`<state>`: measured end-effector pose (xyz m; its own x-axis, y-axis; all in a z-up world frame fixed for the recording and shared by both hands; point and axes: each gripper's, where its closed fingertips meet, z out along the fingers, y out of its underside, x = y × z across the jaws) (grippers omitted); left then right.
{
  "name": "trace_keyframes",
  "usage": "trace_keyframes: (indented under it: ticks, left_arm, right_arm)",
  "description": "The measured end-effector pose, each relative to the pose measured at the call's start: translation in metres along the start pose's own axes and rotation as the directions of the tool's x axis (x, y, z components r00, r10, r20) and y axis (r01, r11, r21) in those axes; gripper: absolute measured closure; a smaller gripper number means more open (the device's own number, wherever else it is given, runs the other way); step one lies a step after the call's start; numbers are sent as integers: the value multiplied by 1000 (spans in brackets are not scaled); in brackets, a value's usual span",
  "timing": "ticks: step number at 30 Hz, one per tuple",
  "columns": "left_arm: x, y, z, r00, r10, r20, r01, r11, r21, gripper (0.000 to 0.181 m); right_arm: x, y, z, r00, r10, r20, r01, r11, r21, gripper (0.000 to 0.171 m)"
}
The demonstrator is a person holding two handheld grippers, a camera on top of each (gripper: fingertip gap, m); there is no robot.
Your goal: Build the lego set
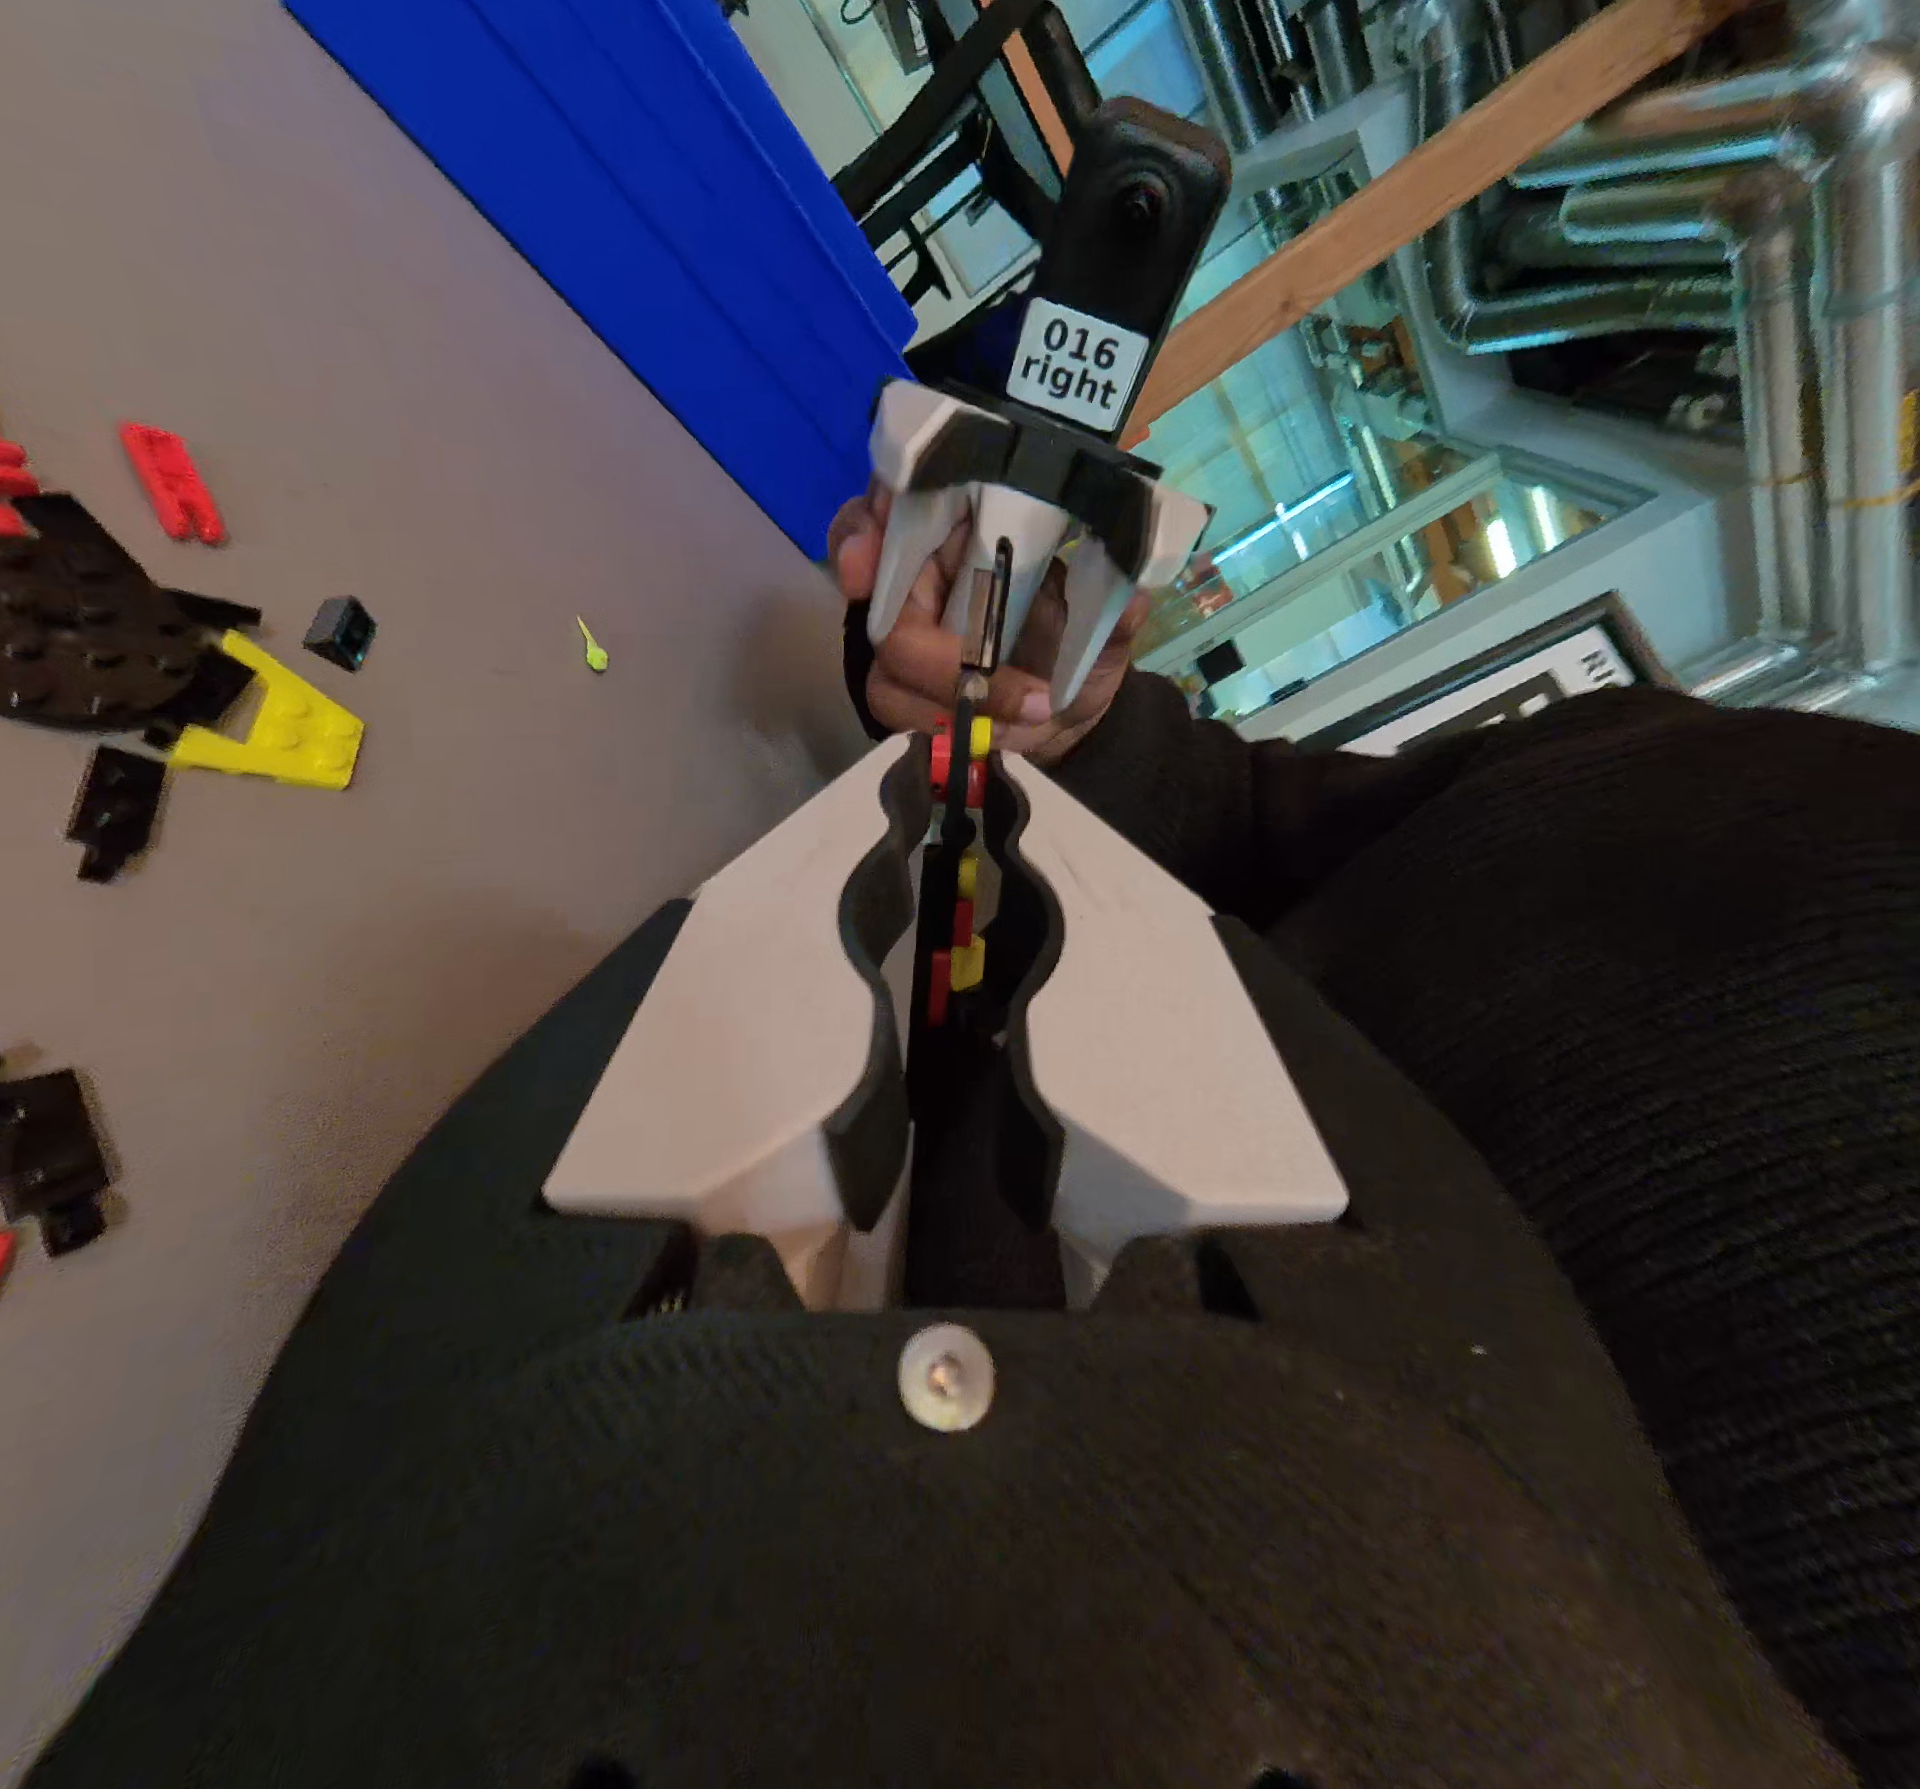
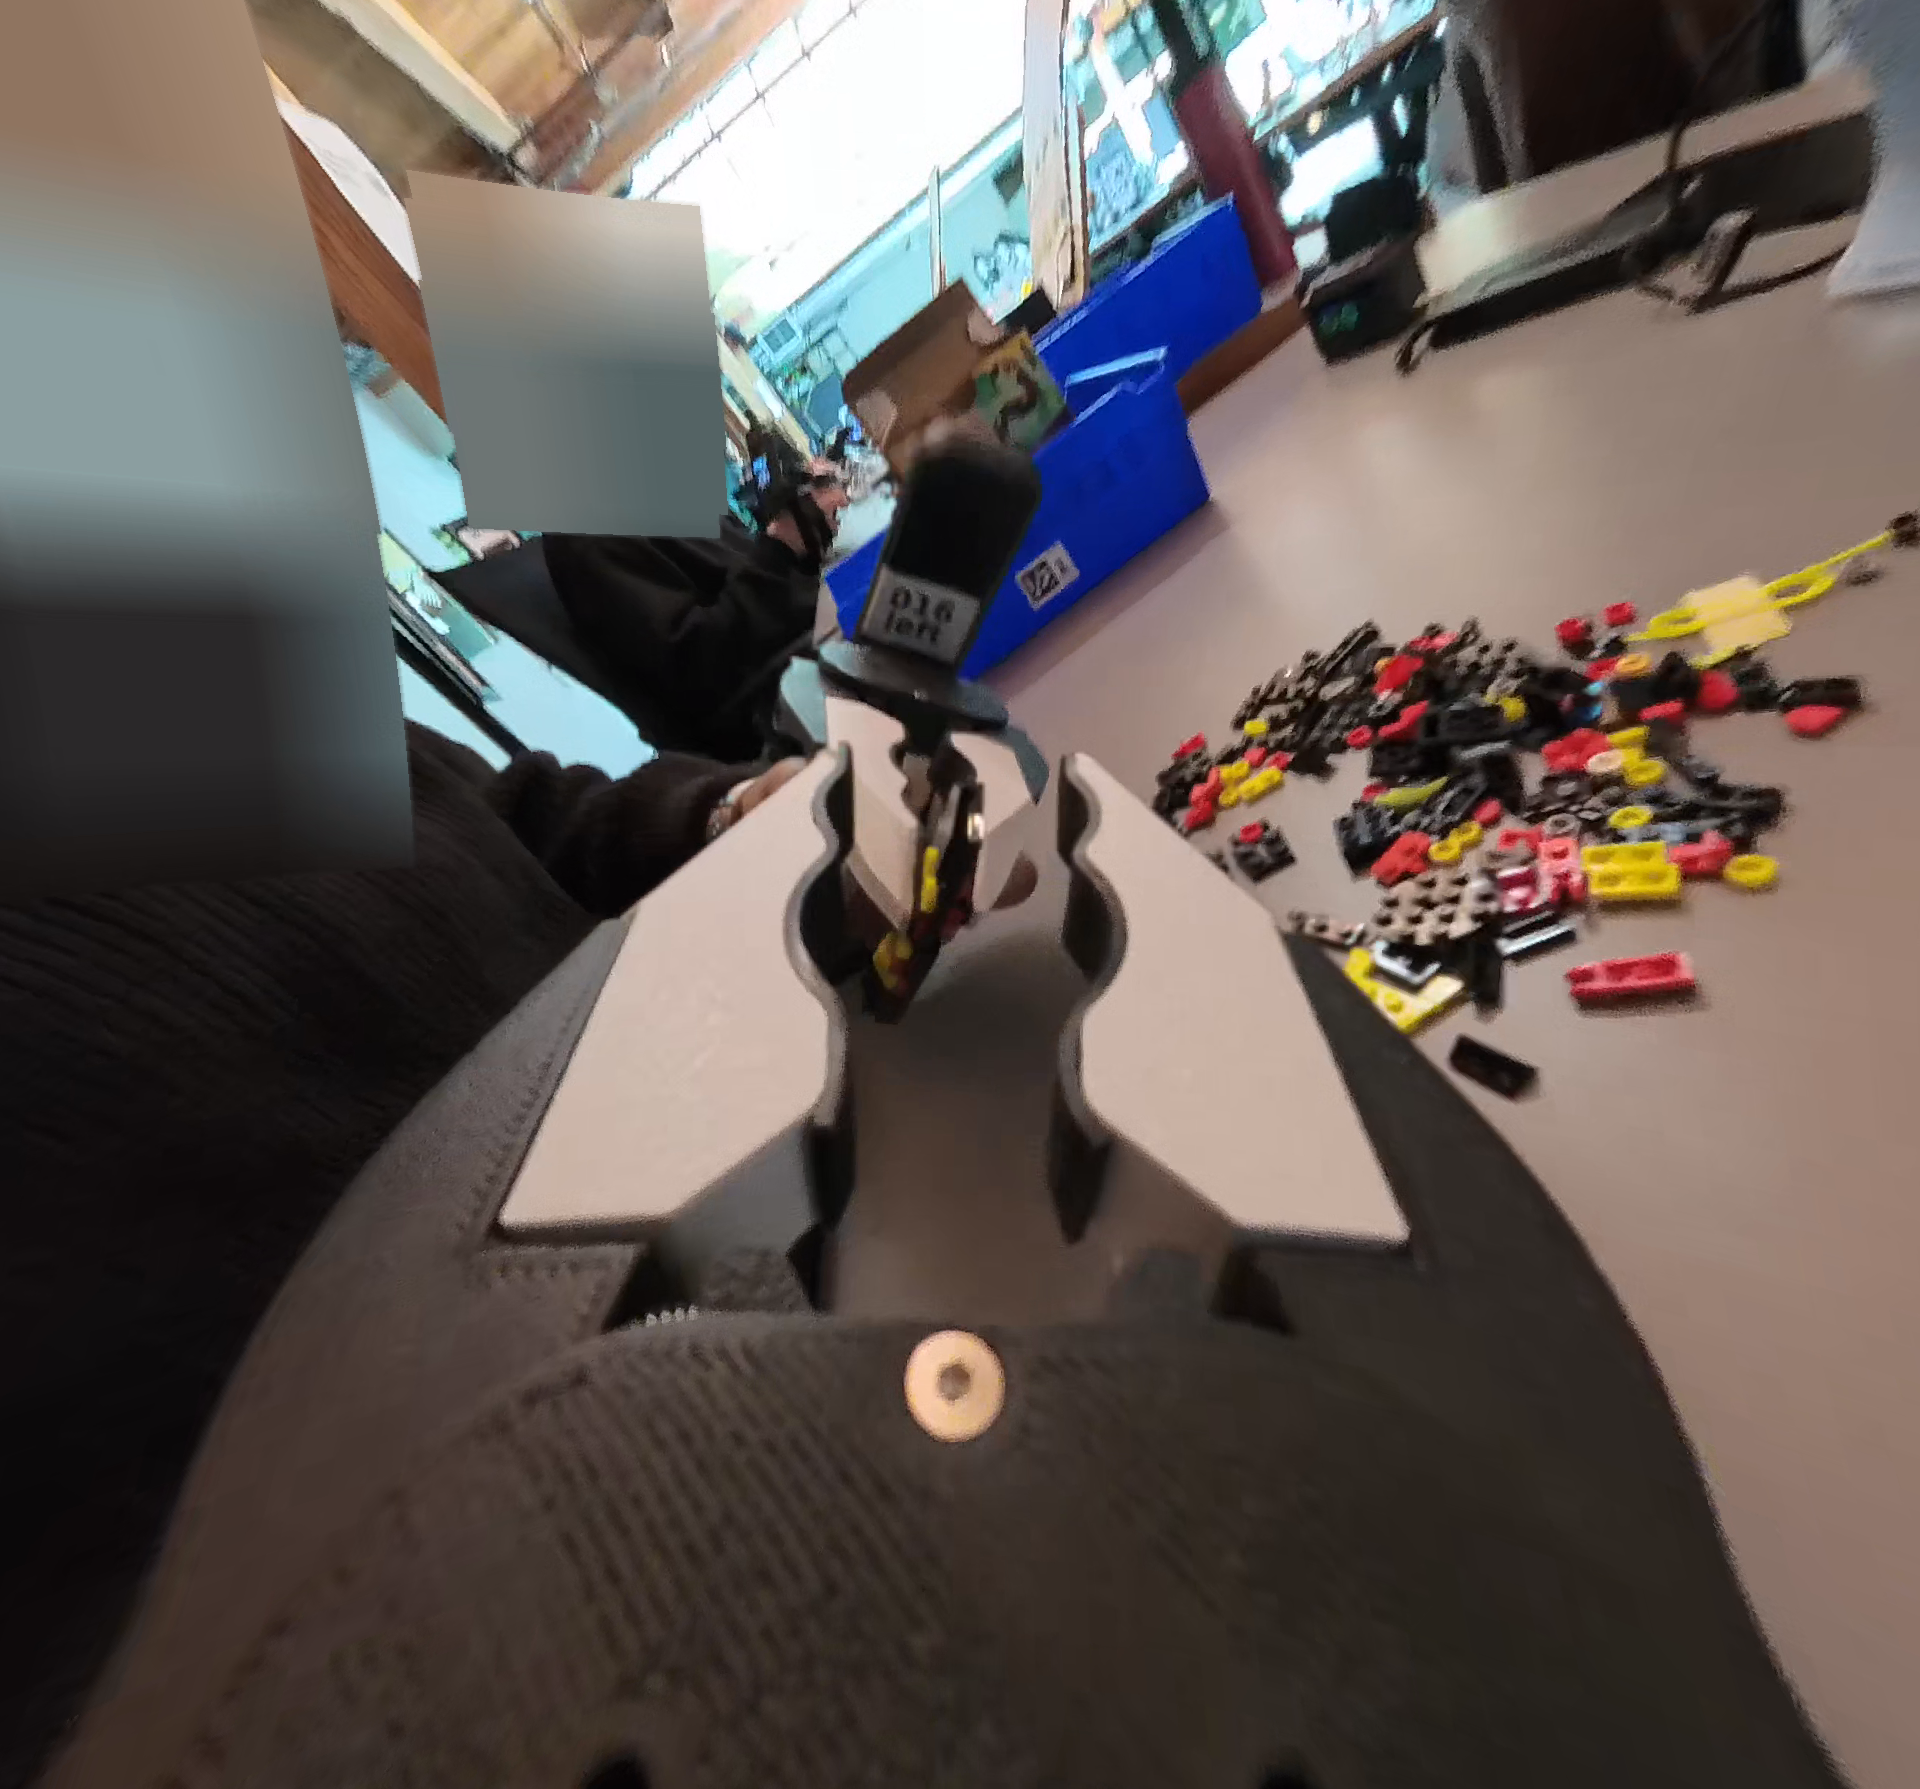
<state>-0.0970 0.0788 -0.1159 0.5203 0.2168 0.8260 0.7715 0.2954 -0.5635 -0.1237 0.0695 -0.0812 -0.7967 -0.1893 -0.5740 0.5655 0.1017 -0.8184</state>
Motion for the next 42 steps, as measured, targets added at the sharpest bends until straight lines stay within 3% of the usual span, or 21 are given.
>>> trace_keyframes:
  ticks: [5,11,18,23,26,32,40,42]
  left_arm:
    - [-2,-13,-9,973,-199,-113,209,974,84,175]
    - [-5,-8,-7,965,-236,-113,243,968,58,175]
    - [-4,1,-1,977,-197,-84,199,980,8,175]
    - [-3,7,2,982,-177,-73,175,984,-27,175]
    - [-3,11,3,986,-154,-61,151,987,-51,175]
    - [-4,15,2,999,-49,-14,47,995,-87,175]
    - [-7,11,1,999,-40,5,41,997,-64,173]
    - [-13,5,-4,999,-24,44,26,999,-43,153]
  right_arm:
    - [15,-3,-12,985,-141,-102,139,990,-25,132]
    - [7,4,-3,935,-328,-133,318,944,-91,135]
    - [12,12,1,998,-17,-55,14,998,-67,137]
    - [9,24,7,999,41,-18,-43,991,-124,145]
    - [6,30,8,998,58,4,-57,986,-159,165]
    - [3,33,8,954,291,73,-277,948,-159,167]
    - [8,33,7,956,288,51,-278,948,-152,167]
    - [18,33,5,960,280,-7,-278,951,-136,167]
